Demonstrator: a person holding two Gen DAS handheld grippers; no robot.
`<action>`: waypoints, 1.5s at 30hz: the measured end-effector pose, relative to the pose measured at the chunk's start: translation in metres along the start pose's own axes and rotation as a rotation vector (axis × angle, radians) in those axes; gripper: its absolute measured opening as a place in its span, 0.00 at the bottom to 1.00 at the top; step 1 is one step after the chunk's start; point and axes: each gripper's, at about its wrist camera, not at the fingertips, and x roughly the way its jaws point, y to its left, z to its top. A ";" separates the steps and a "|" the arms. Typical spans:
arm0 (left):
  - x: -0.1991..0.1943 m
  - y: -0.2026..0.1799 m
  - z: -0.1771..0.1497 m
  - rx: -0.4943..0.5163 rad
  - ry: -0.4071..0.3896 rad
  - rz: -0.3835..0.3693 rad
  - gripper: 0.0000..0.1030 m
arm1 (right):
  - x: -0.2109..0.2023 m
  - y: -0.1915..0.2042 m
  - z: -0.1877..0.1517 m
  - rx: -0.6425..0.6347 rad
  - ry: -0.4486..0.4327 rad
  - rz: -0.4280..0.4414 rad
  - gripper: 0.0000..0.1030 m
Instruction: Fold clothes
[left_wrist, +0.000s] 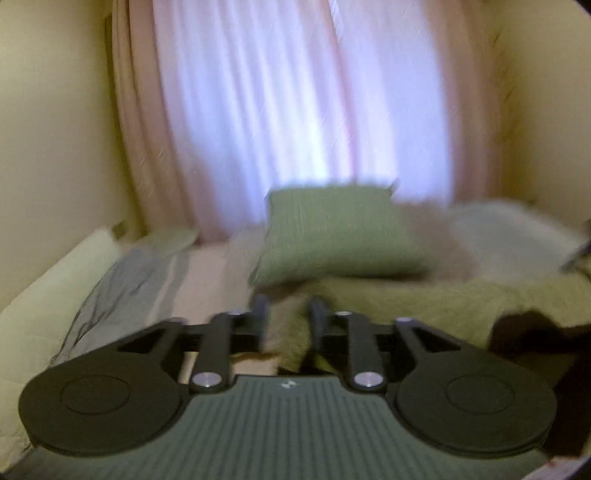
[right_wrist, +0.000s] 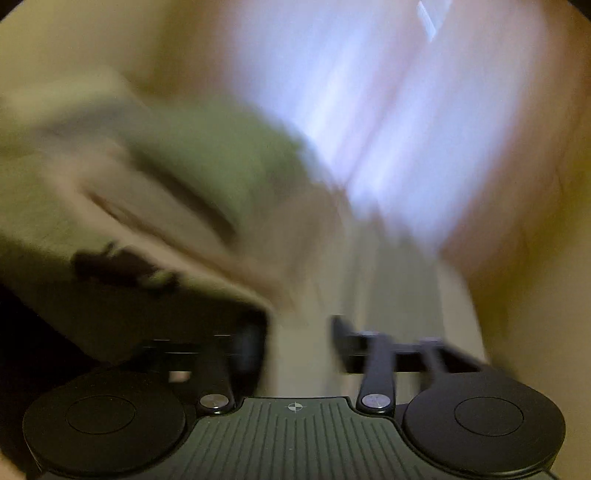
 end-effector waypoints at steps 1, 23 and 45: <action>0.034 -0.008 -0.005 0.020 0.067 -0.002 0.46 | 0.041 -0.004 -0.011 0.064 0.104 0.029 0.53; -0.030 -0.058 -0.317 -0.440 0.697 -0.021 0.45 | 0.095 0.127 -0.246 1.134 0.348 0.705 0.41; -0.025 -0.083 -0.339 -0.448 0.670 -0.093 0.47 | 0.044 -0.116 -0.294 1.172 0.164 0.250 0.56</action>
